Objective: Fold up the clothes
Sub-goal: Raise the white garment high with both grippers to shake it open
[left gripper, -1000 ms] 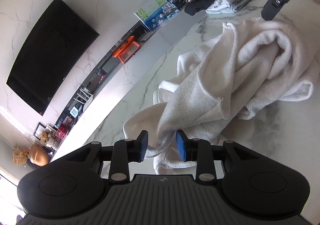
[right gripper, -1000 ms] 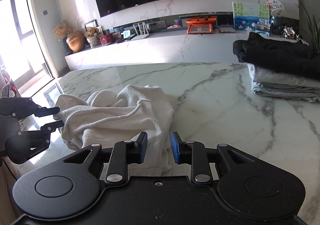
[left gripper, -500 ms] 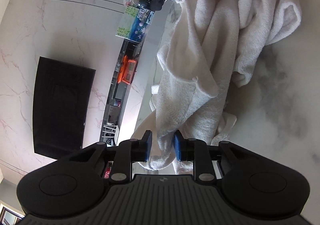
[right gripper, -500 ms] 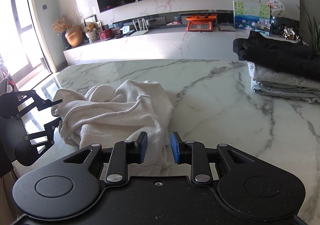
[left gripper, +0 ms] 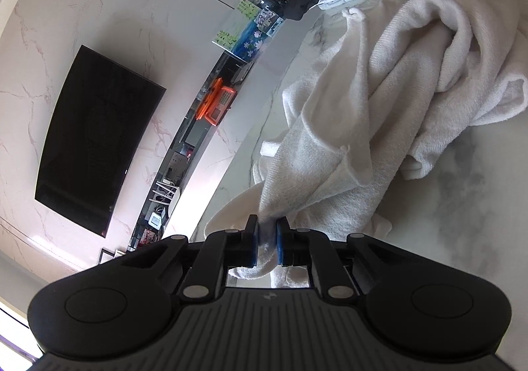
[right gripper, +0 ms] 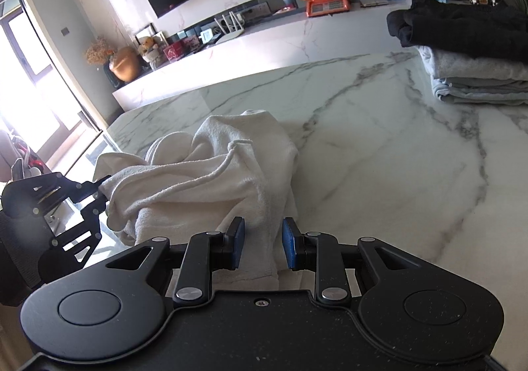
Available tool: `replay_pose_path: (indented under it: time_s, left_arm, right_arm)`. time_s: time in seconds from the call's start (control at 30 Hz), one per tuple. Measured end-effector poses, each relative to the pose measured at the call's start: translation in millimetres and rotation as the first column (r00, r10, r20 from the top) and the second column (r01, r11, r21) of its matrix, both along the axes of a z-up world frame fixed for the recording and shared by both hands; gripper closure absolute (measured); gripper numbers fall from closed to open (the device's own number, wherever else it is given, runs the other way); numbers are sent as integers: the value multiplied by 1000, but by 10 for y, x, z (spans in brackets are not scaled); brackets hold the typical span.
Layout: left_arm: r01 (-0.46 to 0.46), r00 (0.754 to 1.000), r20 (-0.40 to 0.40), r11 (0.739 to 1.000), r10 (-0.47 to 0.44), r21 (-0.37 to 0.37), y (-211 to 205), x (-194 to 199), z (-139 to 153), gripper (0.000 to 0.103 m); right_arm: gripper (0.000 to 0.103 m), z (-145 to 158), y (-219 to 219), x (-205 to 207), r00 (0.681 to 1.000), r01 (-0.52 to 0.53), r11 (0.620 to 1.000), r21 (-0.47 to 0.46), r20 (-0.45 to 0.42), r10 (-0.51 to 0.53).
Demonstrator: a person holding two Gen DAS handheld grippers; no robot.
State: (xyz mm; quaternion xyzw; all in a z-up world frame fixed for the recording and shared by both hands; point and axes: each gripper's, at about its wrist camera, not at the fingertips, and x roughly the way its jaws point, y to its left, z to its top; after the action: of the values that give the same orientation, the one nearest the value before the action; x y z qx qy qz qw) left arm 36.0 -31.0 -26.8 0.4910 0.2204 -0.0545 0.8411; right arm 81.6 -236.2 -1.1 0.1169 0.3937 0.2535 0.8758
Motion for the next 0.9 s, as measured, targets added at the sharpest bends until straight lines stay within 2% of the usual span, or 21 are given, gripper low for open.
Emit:
replay_pose_path:
  time_s: [0.07, 0.2, 0.37, 0.5, 0.63, 0.77, 0.9]
  left_arm:
    - [-14, 1000, -5, 1000, 13, -22, 17, 8, 27, 94]
    - [-43, 999, -3, 997, 43, -65, 54, 3, 110, 94]
    - [-63, 997, 30, 988, 68, -140, 87, -49, 342, 96]
    - [-81, 996, 26, 969, 89, -232, 128, -114, 675, 97]
    - [-85, 995, 30, 950, 98, -299, 160, -205, 1107, 97]
    - [-75, 993, 62, 937, 102, -342, 181, -252, 1504, 97]
    - [-60, 984, 136, 932, 115, -357, 169, -303, 1941, 97]
  right_arm:
    - [97, 49, 71, -69, 999, -15, 1000, -24, 42, 16]
    - [98, 215, 107, -244, 988, -25, 997, -68, 150, 35]
    - [100, 471, 95, -424, 960, 61, 983, -176, 281, -10]
    - [100, 697, 204, -603, 910, 132, 945, -299, 414, 4]
    - [101, 929, 294, -724, 863, 180, 905, -385, 503, 43]
    - [101, 1226, 309, -793, 819, 241, 884, -401, 573, 36]
    - [101, 1626, 298, -916, 748, 306, 871, -385, 663, 31]
